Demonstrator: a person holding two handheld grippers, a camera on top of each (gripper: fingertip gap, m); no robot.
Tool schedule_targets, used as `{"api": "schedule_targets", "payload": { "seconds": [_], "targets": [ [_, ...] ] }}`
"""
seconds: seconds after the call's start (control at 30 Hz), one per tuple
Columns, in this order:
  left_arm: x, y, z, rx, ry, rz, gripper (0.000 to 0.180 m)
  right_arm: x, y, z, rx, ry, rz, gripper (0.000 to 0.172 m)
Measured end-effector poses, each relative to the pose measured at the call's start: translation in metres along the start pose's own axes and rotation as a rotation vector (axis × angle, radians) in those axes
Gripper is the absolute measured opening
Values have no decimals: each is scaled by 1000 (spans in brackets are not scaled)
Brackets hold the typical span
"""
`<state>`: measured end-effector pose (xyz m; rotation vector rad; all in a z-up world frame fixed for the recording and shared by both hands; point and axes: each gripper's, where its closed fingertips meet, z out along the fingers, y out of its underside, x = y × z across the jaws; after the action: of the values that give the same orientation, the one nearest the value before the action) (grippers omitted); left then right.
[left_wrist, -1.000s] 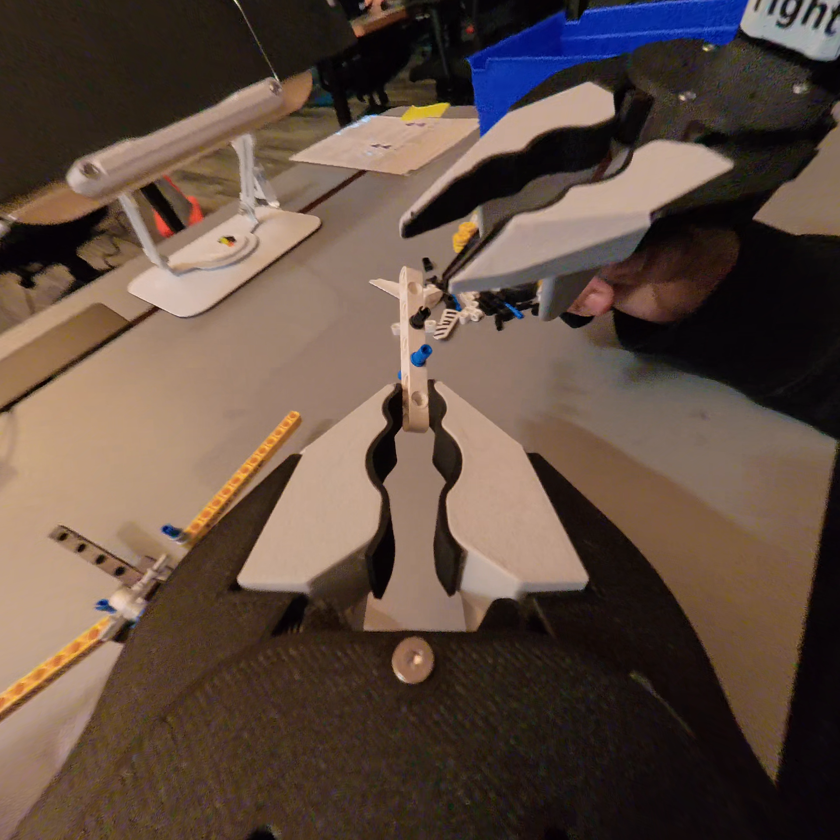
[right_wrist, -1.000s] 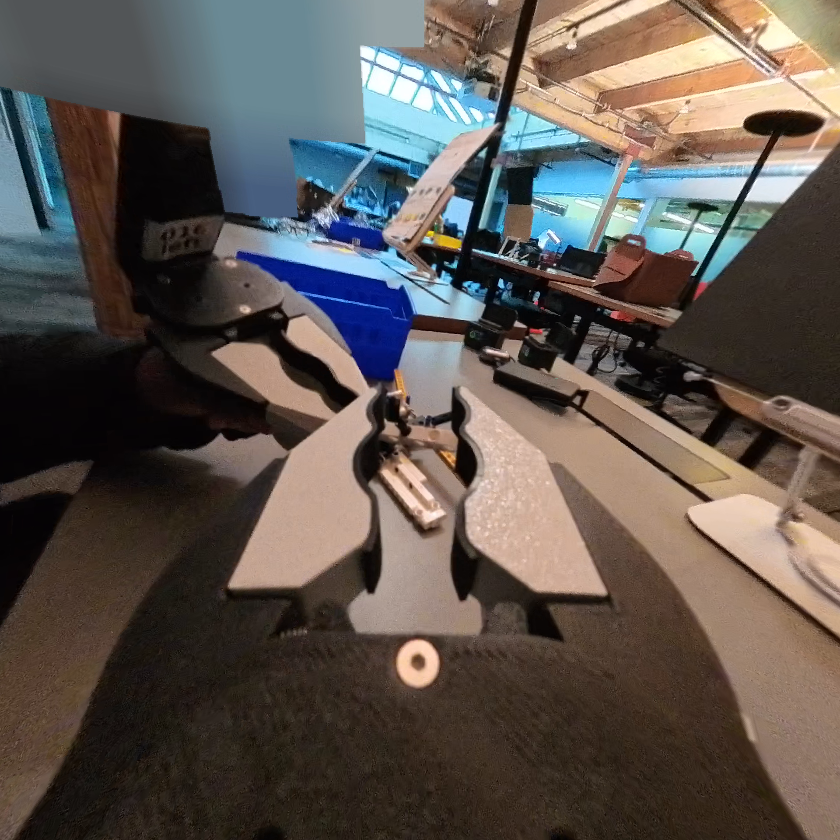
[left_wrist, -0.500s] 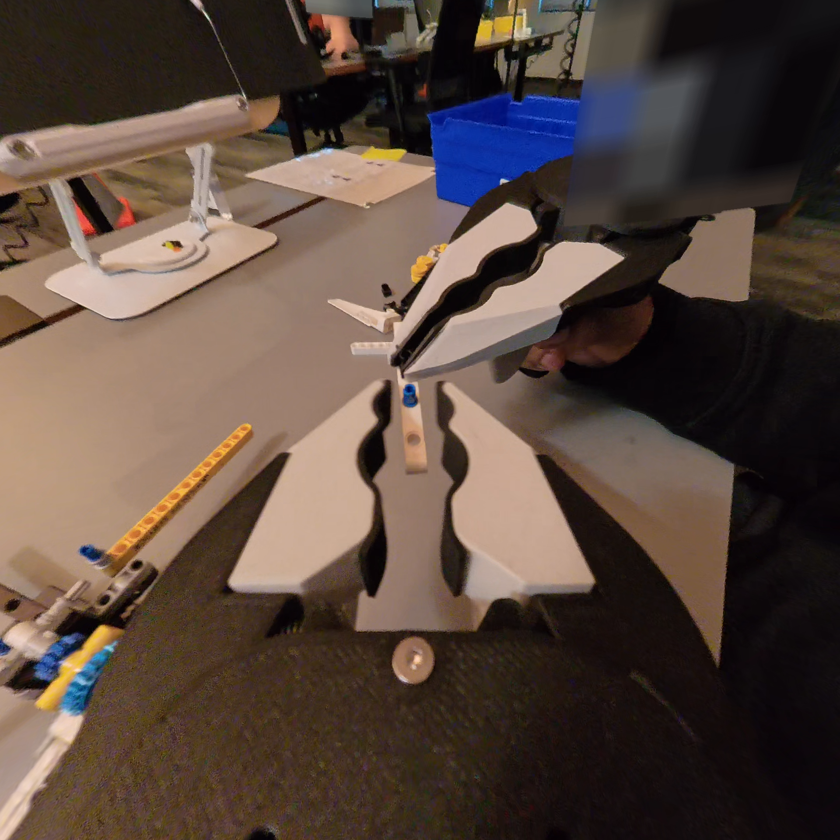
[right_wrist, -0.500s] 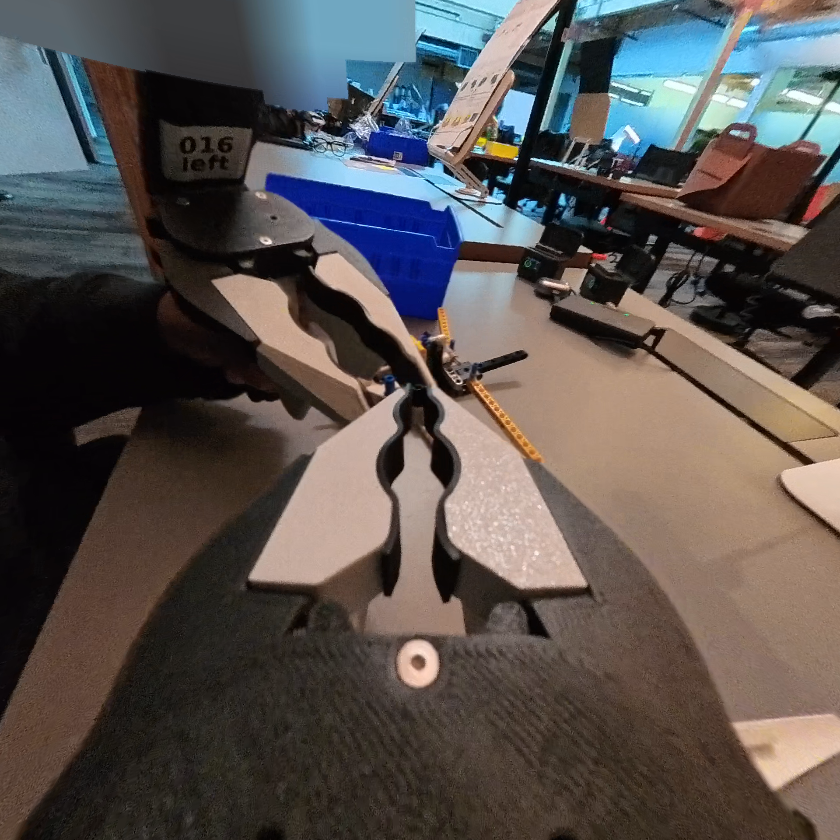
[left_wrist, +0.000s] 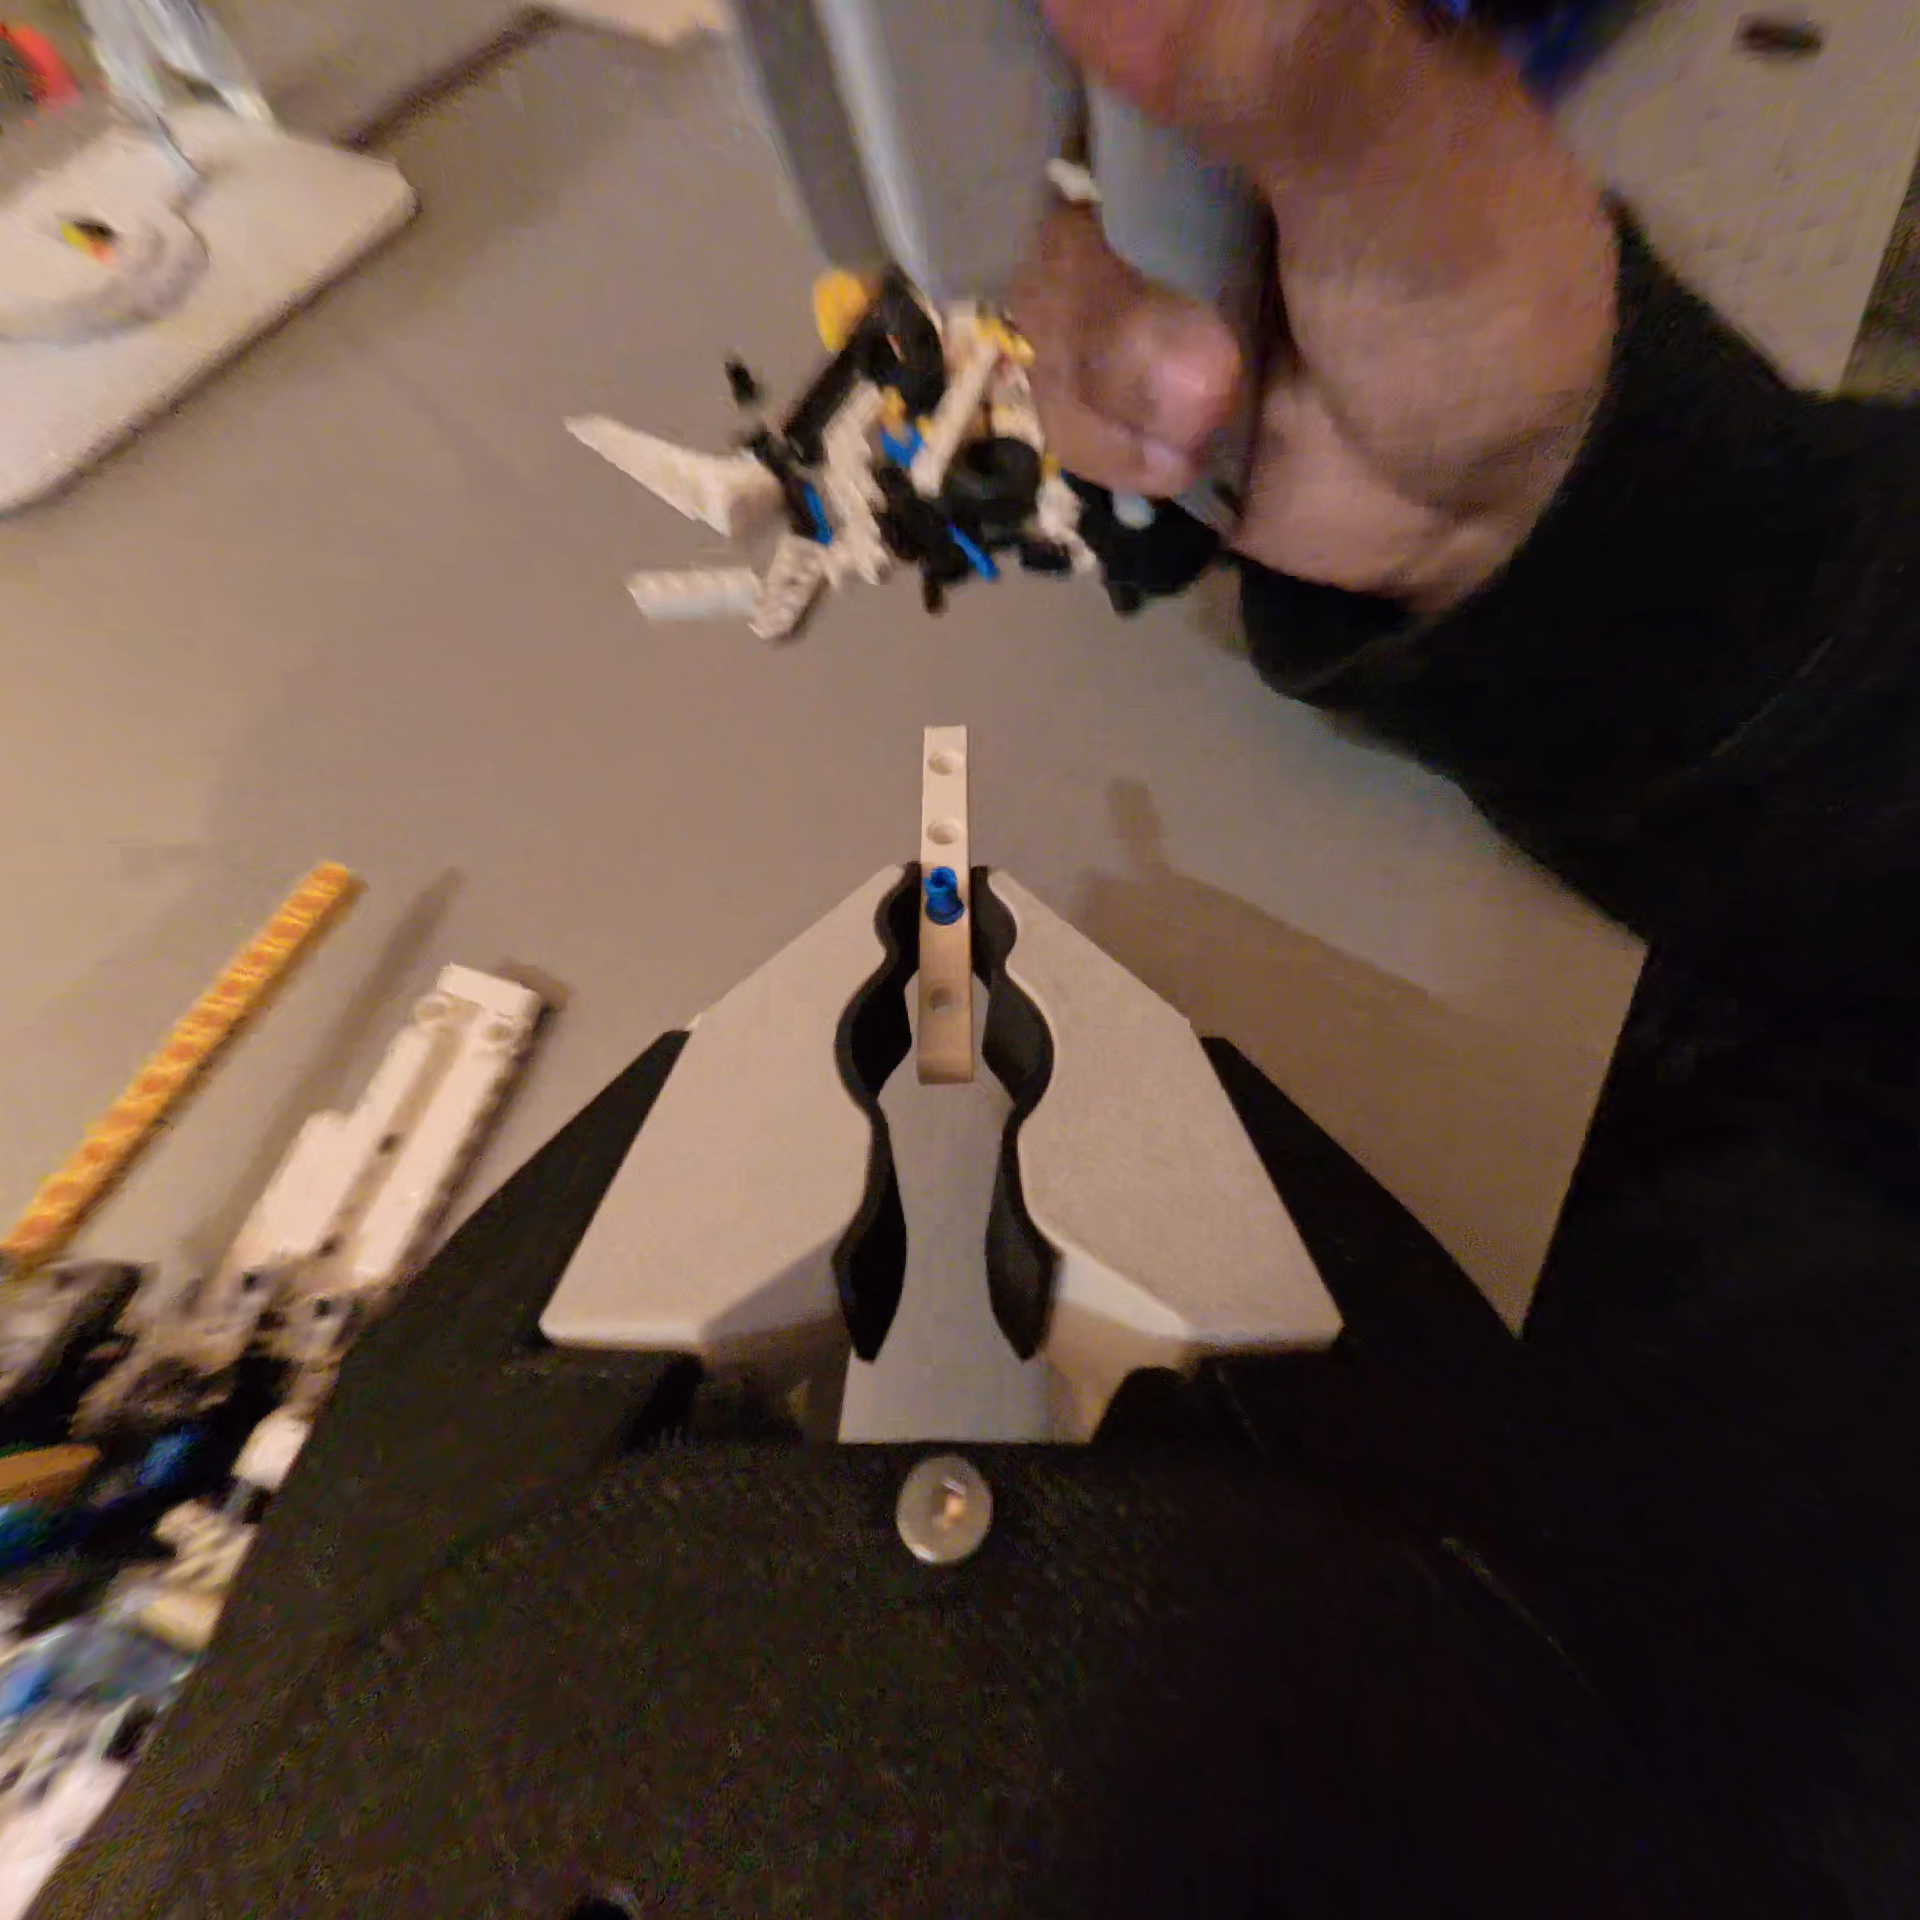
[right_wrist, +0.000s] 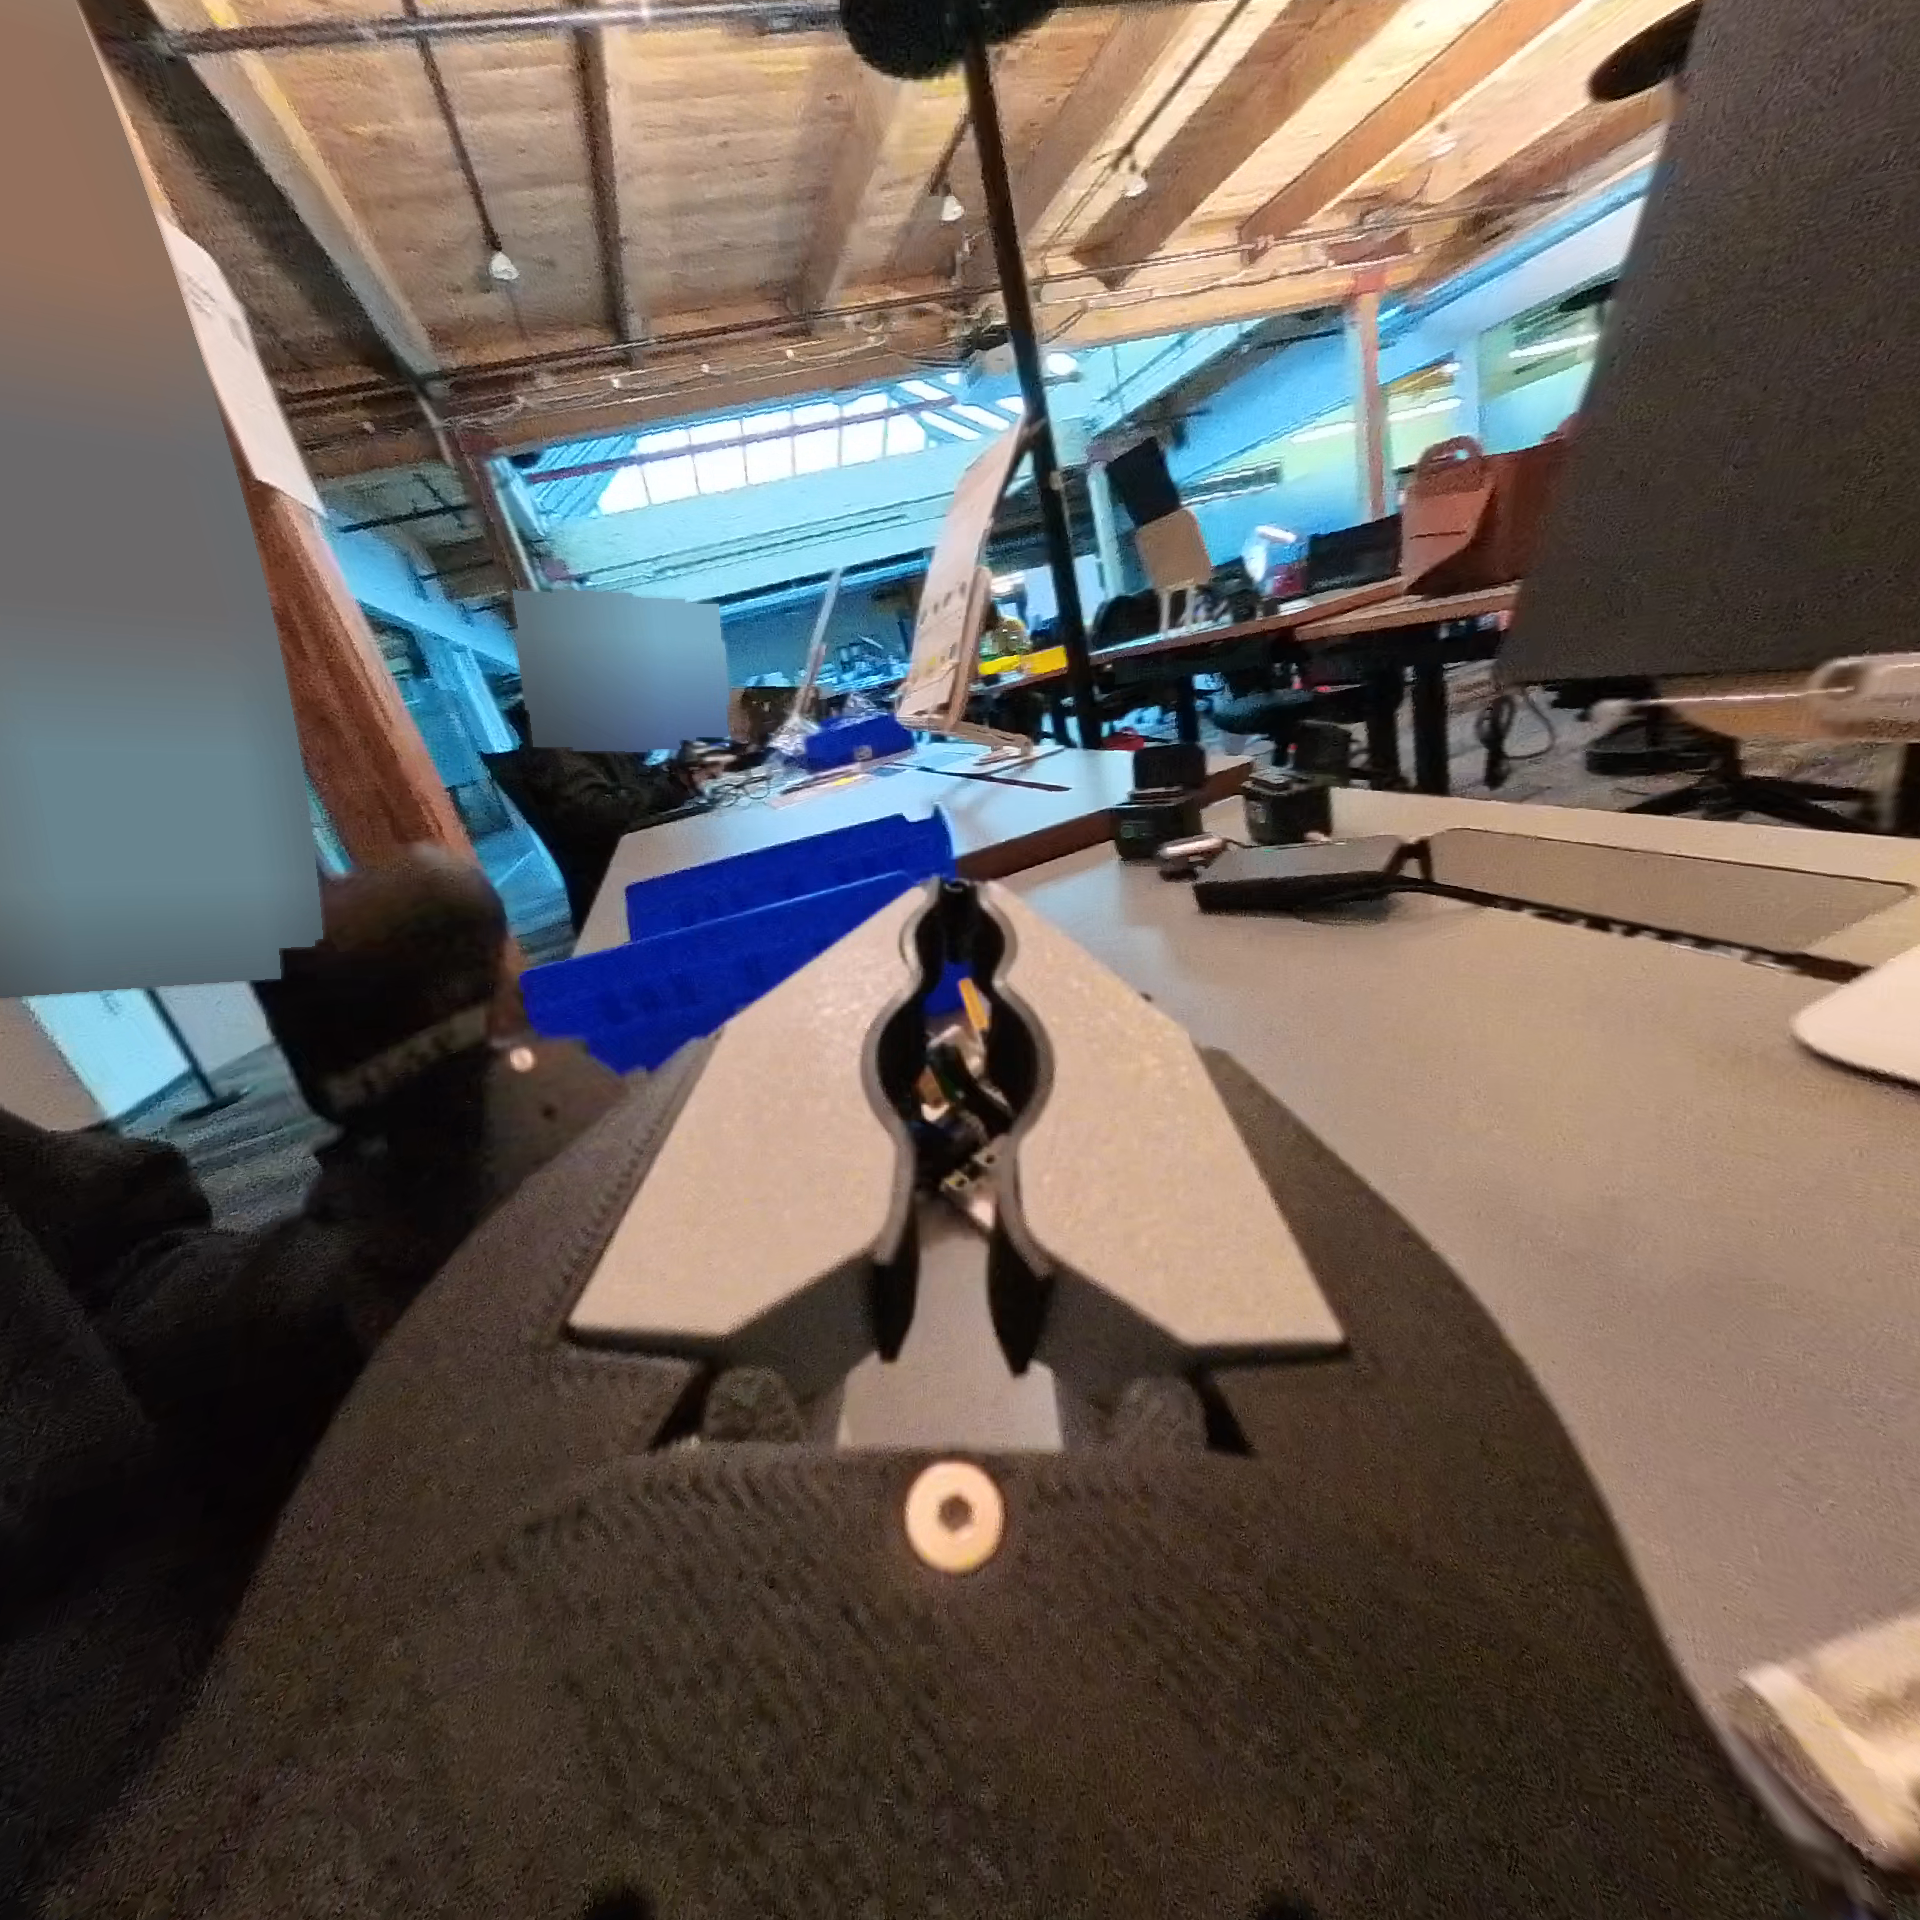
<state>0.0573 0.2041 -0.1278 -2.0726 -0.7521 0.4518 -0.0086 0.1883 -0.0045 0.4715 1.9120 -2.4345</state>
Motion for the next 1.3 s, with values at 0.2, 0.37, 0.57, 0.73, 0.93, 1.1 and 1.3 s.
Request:
{"api": "schedule_targets", "payload": {
  "seconds": [0.2,0.37,0.57,0.73,0.93,1.1,1.3],
  "targets": [
    [-1,-22,-13,99,132,-121,7,98,44,-96,-416,509,14,3],
    [5,-15,1,82,177,-125,6,144,82,-164,-629,711,199,16],
    [1,-15,7,100,207,-166,6,116,23,-158,-401,683,39,23],
    [4,-12,14,86,216,-154,6,25,35,-92,-419,314,-100,22],
    [9,-12,14,78,210,-126,6,-29,84,-45,-548,121,-144,20],
    [7,-7,14,49,154,-63,5,-39,103,-37,-614,60,-109,6],
    [5,-9,16,75,93,-13,9,-39,104,-39,-605,47,-38,2]
  ]
}}
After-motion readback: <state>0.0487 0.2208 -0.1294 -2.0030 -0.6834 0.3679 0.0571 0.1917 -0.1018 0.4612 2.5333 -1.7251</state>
